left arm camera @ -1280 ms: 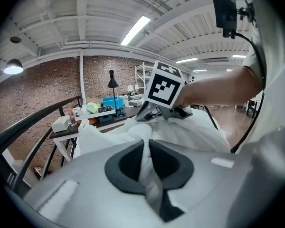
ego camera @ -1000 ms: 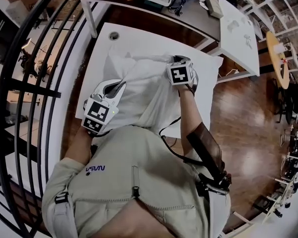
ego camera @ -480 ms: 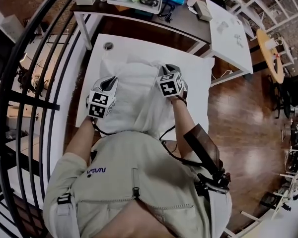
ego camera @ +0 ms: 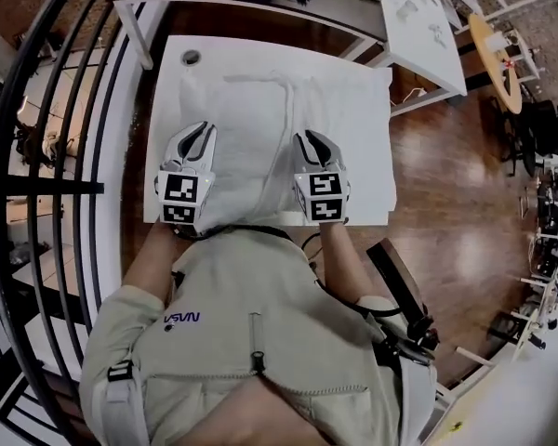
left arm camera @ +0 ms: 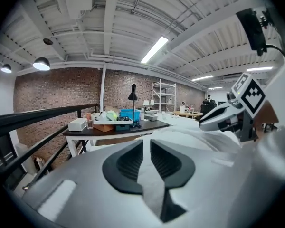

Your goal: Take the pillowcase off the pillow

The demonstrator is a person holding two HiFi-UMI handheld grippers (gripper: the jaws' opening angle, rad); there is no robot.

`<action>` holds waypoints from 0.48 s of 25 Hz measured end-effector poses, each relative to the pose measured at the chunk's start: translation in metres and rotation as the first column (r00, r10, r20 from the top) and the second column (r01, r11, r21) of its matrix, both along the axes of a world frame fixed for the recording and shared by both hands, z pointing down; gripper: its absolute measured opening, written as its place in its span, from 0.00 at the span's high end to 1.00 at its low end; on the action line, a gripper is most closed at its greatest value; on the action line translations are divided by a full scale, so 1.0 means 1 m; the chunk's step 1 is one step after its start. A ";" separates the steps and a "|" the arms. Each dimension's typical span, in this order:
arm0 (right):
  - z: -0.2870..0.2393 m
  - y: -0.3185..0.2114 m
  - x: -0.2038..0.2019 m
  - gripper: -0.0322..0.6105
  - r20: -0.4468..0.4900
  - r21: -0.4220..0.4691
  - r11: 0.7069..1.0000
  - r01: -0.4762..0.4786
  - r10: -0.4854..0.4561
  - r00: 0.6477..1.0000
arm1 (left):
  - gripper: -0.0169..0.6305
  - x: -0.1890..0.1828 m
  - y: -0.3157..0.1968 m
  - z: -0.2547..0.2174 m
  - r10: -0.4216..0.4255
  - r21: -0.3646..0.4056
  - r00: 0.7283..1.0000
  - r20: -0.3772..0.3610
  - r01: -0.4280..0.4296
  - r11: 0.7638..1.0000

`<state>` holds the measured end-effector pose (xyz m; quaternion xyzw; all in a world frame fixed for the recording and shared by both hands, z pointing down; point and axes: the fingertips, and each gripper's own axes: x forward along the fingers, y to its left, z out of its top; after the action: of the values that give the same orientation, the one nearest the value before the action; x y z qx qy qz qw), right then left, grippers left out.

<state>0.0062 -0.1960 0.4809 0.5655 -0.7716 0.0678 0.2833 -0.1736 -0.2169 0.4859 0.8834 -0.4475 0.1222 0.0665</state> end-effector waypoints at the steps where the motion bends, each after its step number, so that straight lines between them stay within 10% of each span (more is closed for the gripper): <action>1: 0.003 0.010 -0.004 0.84 -0.002 -0.005 1.000 -0.009 0.009 1.000 | 0.89 0.000 0.005 -0.001 0.017 0.000 1.000 -0.012 -0.017 1.000; 12: 0.028 0.097 -0.014 0.84 0.042 -0.037 0.999 0.024 -0.022 0.999 | 0.89 0.038 0.085 -0.005 0.102 -0.006 0.994 0.051 -0.101 0.995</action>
<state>-0.0083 -0.0995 0.5089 0.5496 -0.7824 0.0908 0.2784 -0.1360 -0.1320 0.4806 0.9014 -0.4034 0.1489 0.0501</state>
